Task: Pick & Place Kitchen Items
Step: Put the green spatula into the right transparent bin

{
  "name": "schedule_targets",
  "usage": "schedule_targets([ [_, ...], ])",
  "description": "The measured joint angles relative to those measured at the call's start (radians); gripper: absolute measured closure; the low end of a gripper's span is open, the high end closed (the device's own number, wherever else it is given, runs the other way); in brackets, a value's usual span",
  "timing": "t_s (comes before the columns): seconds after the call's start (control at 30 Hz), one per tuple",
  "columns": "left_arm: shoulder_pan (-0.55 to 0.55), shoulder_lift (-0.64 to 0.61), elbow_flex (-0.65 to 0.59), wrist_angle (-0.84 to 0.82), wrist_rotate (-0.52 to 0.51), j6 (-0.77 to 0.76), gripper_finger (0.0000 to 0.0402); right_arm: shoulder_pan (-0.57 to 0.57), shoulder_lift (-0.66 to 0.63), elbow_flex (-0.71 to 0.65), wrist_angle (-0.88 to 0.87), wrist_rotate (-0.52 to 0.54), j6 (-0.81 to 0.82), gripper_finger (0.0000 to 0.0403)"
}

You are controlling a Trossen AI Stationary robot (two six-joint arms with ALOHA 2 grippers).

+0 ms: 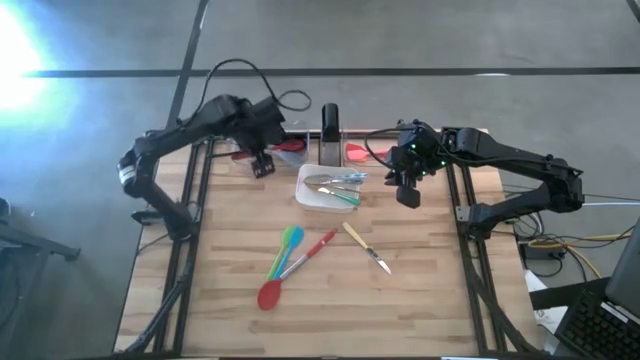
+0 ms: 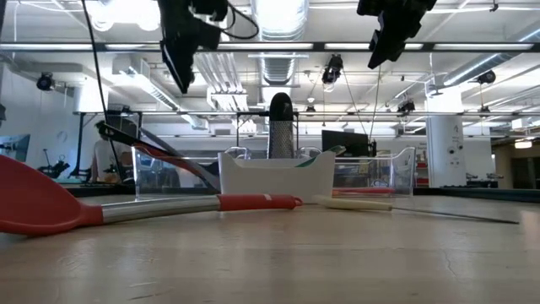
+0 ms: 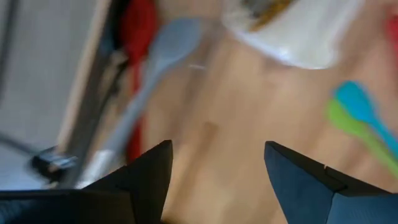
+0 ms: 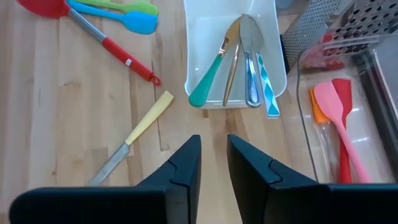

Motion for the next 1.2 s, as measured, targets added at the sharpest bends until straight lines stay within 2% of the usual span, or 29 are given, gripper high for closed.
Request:
schedule_targets([
  [0.07, -0.049, -0.018, -0.027, 0.016, 0.036, -0.023, 0.0145, 0.005, 0.004, 0.000, 0.002, -0.001, 0.021, 0.0326],
  [0.3, -0.237, -0.045, -0.172, 0.104, 0.039, -0.090, 0.0144, 0.022, 0.008, -0.021, -0.004, -0.004, 0.047, 0.0319],
  [0.63, -0.437, -0.045, -0.445, 0.446, 0.038, -0.120, 0.0147, 0.022, 0.007, -0.036, -0.001, -0.004, 0.055, 0.0332],
  [0.9, -0.493, -0.046, -0.566, 0.661, 0.034, -0.208, 0.0147, 0.022, 0.008, -0.036, 0.002, -0.004, 0.055, 0.0329],
  [1.2, -0.493, -0.043, -0.647, 0.774, 0.055, -0.242, 0.0147, 0.022, 0.008, -0.036, 0.002, -0.004, 0.057, 0.0317],
])
